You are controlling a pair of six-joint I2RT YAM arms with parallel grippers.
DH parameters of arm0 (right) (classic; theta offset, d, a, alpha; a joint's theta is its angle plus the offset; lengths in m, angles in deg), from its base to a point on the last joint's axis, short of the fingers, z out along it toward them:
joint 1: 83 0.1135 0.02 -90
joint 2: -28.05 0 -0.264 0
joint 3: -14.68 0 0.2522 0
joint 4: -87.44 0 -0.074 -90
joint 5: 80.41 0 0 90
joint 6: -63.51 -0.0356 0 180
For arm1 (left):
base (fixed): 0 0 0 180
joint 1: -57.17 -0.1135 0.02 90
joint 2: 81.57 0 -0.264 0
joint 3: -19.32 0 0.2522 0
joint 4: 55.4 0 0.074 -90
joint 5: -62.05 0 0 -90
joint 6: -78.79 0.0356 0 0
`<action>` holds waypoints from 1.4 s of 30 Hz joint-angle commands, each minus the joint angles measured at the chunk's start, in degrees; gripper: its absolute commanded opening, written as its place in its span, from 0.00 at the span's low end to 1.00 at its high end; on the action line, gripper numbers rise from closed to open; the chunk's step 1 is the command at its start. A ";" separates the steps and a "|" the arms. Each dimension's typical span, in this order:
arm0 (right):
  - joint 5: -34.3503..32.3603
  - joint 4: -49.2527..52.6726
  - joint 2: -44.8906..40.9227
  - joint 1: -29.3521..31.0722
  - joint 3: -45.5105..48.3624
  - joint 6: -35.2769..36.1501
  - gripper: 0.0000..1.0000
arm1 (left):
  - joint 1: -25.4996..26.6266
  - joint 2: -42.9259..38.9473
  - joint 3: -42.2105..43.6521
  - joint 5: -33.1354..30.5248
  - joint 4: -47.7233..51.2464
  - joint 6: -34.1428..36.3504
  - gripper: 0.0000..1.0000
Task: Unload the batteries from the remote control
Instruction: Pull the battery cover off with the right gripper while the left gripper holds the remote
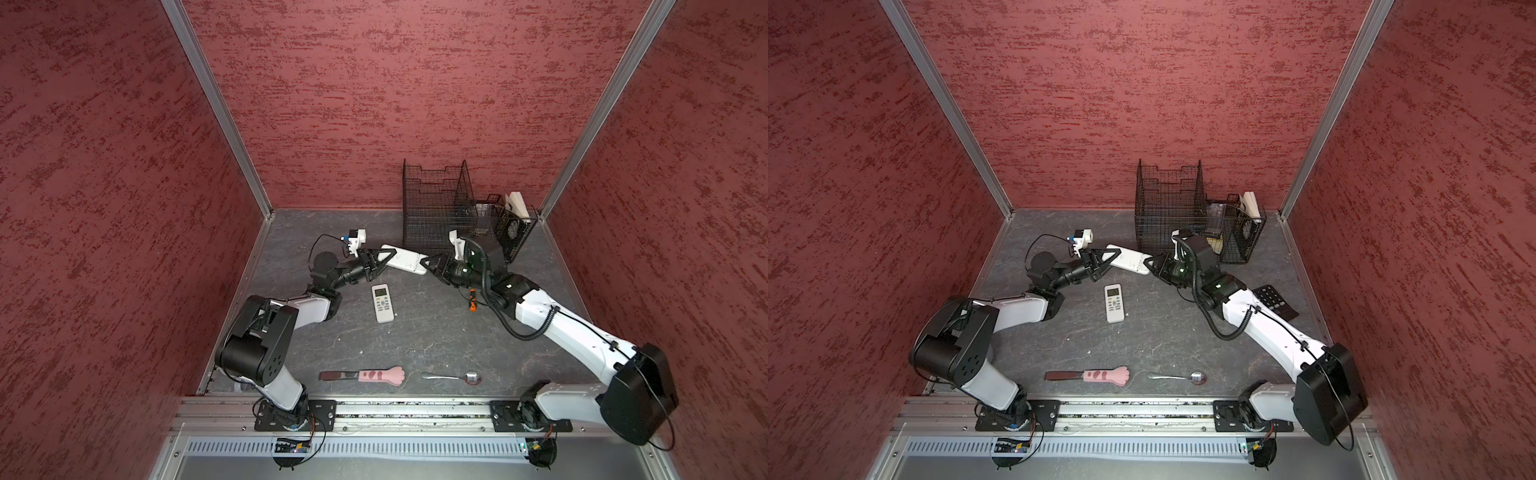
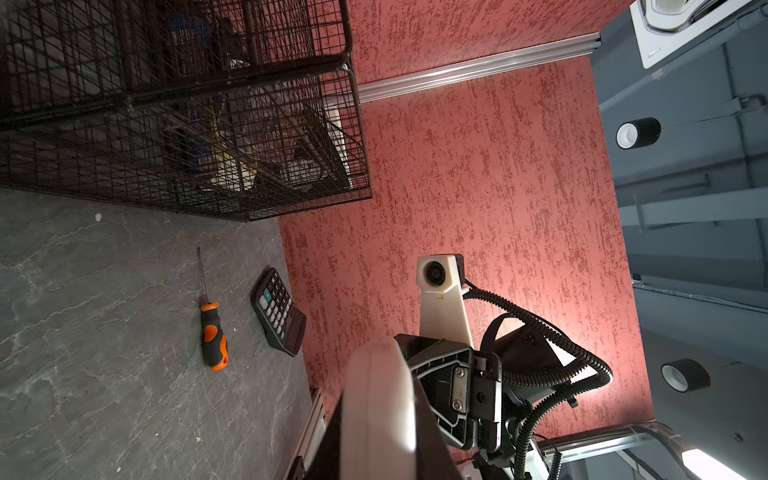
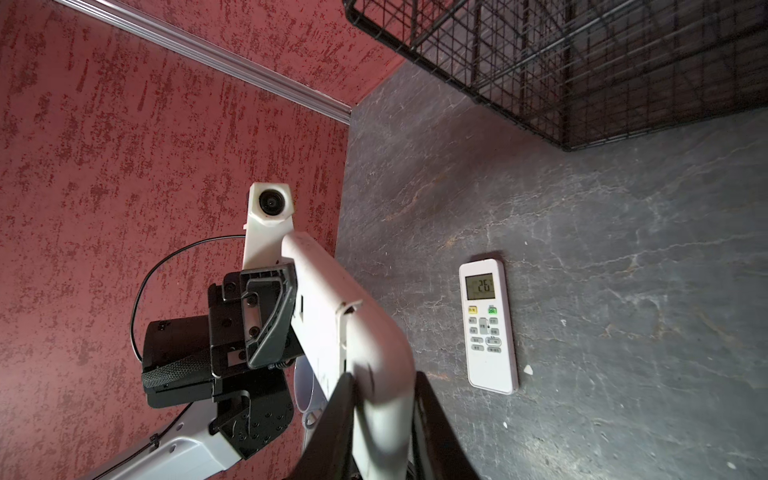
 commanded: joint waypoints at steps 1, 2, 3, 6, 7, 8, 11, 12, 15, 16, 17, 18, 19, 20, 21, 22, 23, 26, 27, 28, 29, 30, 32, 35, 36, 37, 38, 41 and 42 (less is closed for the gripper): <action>-0.19 0.23 -0.46 -0.13 -0.50 0.72 0.28 | 0.16 0.26 -1.42 0.35 0.95 2.10 0.00; -0.21 0.29 -0.46 -0.11 -0.44 0.70 0.28 | 0.21 0.26 -1.38 0.34 0.92 2.11 0.00; -0.19 0.36 -0.55 -0.09 -0.57 0.78 0.28 | 0.17 0.29 -1.50 0.34 0.99 2.09 0.00; -0.23 0.41 -0.70 -0.13 -0.49 0.80 0.28 | 0.23 0.26 -1.42 0.35 0.95 2.10 0.00; -0.25 0.40 -0.87 -0.13 -0.49 0.80 0.28 | 0.20 0.36 -1.35 0.33 0.92 2.11 0.00; -0.24 0.35 -0.91 -0.08 -0.42 0.68 0.28 | 0.23 0.36 -1.31 0.33 0.91 2.12 0.00; -0.29 0.42 -1.25 -0.12 -0.22 0.60 0.28 | 0.16 0.52 -1.33 0.34 0.91 2.20 0.00; -0.33 0.48 -1.35 -0.09 -0.24 0.59 0.28 | 0.21 0.60 -1.33 0.35 0.95 2.18 0.00; -0.38 0.69 -1.70 -0.08 -0.20 0.59 0.28 | 0.12 0.65 -1.33 0.35 0.95 2.19 0.00; -0.48 0.84 -1.79 -0.09 -0.28 0.62 0.28 | 0.15 0.70 -1.33 0.32 0.93 2.37 0.00; -0.52 0.98 -1.86 -0.08 -0.27 0.67 0.28 | 0.08 0.80 -1.33 0.34 0.91 2.31 0.00; -0.53 1.03 -1.88 -0.14 -0.41 0.71 0.28 | -0.02 0.82 -1.38 0.35 0.86 2.36 0.00; -0.60 1.06 -1.88 -0.09 -0.46 0.75 0.28 | 0.01 0.90 -1.33 0.35 0.83 2.24 0.00; -0.54 1.19 -1.89 -0.15 -0.47 0.76 0.28 | 0.01 0.87 -1.34 0.33 0.82 2.20 0.00; -0.62 1.30 -1.96 -0.08 -0.65 0.77 0.28 | 0.02 0.87 -1.31 0.42 0.81 2.22 0.00; -0.74 1.44 -2.03 -0.11 -0.68 0.93 0.28 | 0.03 0.90 -1.25 0.43 0.73 2.30 0.00; -0.85 1.54 -2.14 -0.15 -0.77 0.88 0.28 | -0.06 0.86 -1.15 0.43 0.74 2.33 0.00; -0.89 2.01 -2.54 -0.12 -0.94 1.01 0.28 | -0.09 0.87 -0.99 0.43 0.68 2.36 0.00; -0.87 2.11 -2.58 -0.13 -0.83 0.94 0.28 | -0.10 0.87 -0.87 0.42 0.64 2.35 0.00; -0.97 2.17 -2.66 -0.09 -0.75 1.04 0.28 | -0.09 0.92 -0.83 0.43 0.64 2.24 0.00; -0.96 2.11 -2.75 -0.15 -0.72 1.02 0.28 | -0.05 0.88 -0.82 0.43 0.55 2.32 0.00; -0.95 1.99 -2.78 -0.10 -0.67 0.97 0.28 | -0.10 0.87 -0.80 0.48 0.52 2.31 0.00; -0.86 1.47 -2.76 -0.13 -0.45 0.94 0.28 | -0.05 0.96 -0.69 0.43 0.45 2.36 0.00; -0.31 0.50 -2.53 -0.16 -0.33 0.67 0.28 | -0.11 1.14 -0.64 0.41 0.08 2.24 0.00; -0.09 0.15 -2.42 -0.08 -0.27 0.62 0.28 | -0.04 1.20 -0.63 0.43 0.06 2.24 0.00; 0.04 -0.01 -2.47 -0.08 -0.38 0.65 0.28 | -0.09 1.22 -0.64 0.43 0.10 2.20 0.00; 0.09 -0.11 -2.35 -0.09 -0.43 0.63 0.28 | -0.08 1.32 -0.63 0.43 -0.04 2.16 0.00; 0.25 -0.06 -2.32 -0.11 -0.61 0.63 0.28 | 0.06 1.74 -0.63 0.43 -0.45 2.11 0.00; 0.21 0.04 -2.32 -0.09 -0.67 0.65 0.28 | 0.05 1.91 -0.63 0.43 -0.63 2.00 0.00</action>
